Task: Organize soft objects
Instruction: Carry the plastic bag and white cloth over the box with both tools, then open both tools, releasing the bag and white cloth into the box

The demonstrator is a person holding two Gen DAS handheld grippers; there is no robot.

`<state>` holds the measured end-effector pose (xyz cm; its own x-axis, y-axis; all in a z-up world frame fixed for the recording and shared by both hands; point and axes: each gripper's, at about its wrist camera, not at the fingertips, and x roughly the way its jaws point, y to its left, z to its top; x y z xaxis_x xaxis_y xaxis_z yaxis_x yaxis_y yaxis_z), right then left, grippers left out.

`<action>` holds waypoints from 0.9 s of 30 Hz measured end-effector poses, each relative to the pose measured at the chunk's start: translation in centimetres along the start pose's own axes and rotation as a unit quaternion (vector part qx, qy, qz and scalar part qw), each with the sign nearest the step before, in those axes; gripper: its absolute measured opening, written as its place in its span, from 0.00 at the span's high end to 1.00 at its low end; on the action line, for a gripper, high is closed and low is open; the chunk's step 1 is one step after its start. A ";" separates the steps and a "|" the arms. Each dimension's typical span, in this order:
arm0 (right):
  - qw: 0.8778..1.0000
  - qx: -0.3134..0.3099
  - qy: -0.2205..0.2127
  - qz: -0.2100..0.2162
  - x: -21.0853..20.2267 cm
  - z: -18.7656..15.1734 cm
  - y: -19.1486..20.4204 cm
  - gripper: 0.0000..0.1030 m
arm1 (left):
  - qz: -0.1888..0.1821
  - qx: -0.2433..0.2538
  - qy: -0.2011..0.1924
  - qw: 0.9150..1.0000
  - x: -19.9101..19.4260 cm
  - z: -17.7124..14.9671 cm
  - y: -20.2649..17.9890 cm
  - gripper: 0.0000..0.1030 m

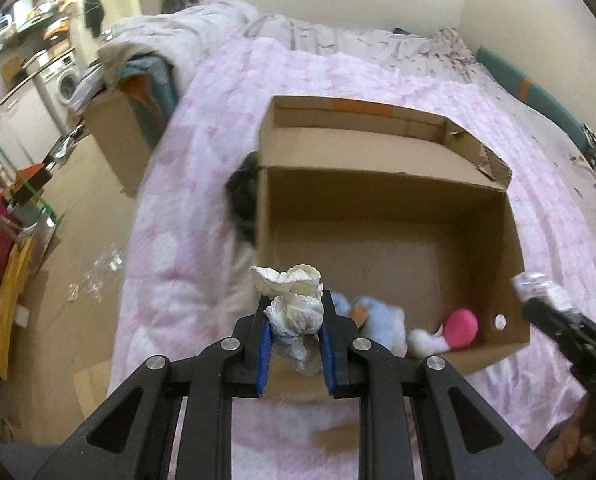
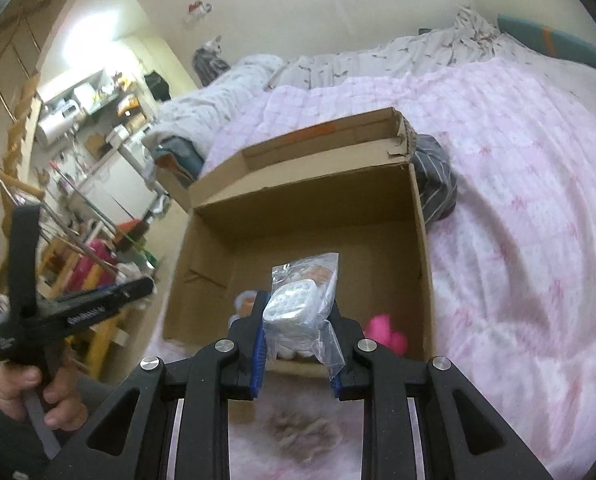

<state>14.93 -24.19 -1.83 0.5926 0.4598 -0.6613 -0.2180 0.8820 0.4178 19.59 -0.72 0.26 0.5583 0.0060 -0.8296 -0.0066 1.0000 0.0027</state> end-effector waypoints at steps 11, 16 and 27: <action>0.997 0.006 0.059 -0.049 4.4 -1.1 -1.4 0.74 | -0.014 0.025 -0.009 1.000 4.0 -1.1 -2.2 0.82; 0.996 -0.011 0.070 -0.059 5.2 -1.5 -0.7 0.74 | -0.018 0.027 -0.018 0.999 3.9 -1.2 -1.9 0.82; 0.993 -0.029 0.080 -0.079 5.9 -2.1 0.0 0.74 | 0.007 0.038 -0.029 0.999 3.6 -1.7 -1.9 0.81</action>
<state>16.81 -21.30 -7.04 0.4925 0.3215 -0.8087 -0.1798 0.9468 0.2669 20.20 -2.60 -3.73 0.6065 0.0171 -0.7949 0.0480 0.9972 0.0581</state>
